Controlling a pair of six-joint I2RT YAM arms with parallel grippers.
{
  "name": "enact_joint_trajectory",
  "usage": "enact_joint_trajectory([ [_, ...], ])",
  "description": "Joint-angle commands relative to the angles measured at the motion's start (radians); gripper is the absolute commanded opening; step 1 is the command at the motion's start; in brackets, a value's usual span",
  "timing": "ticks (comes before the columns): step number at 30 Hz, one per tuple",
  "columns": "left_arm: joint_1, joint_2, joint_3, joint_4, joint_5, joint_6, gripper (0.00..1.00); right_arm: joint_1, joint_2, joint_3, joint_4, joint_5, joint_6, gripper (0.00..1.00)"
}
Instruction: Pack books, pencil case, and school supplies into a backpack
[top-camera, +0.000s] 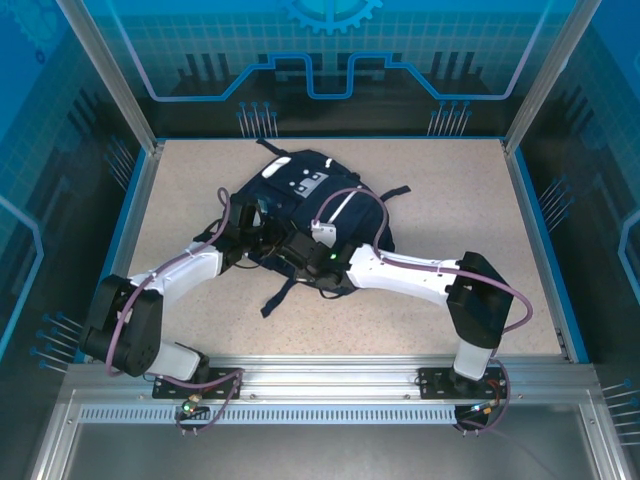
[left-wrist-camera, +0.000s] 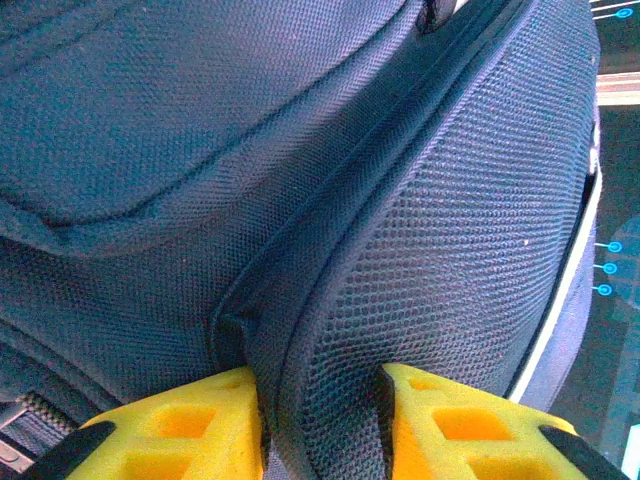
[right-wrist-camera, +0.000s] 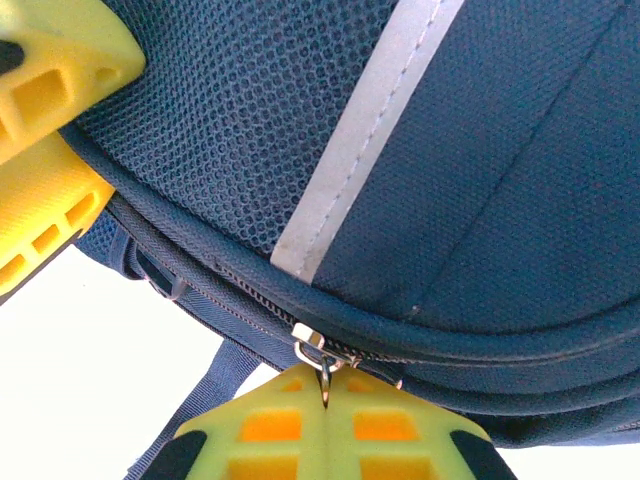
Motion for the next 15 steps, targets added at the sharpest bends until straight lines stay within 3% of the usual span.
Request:
enact_joint_trajectory([
  [1, 0.008, 0.000, -0.019, 0.188, 0.008, -0.036, 0.37, -0.002, -0.034, -0.008, -0.026, -0.023, -0.002, 0.00],
  [4, 0.008, -0.014, -0.041, 0.239, 0.004, -0.048, 0.44, -0.005, -0.033, -0.011, -0.029, -0.028, 0.001, 0.00],
  [7, 0.008, -0.006, -0.034, 0.214, -0.005, -0.046, 0.43, -0.007, -0.035, -0.014, -0.029, -0.033, 0.001, 0.00],
  [11, 0.008, 0.009, -0.024, 0.162, -0.030, -0.047, 0.30, -0.008, -0.033, -0.009, -0.047, -0.026, 0.004, 0.00],
  [15, 0.009, 0.008, -0.007, 0.069, -0.090, -0.013, 0.09, -0.008, -0.045, -0.018, -0.114, 0.017, 0.002, 0.00],
])
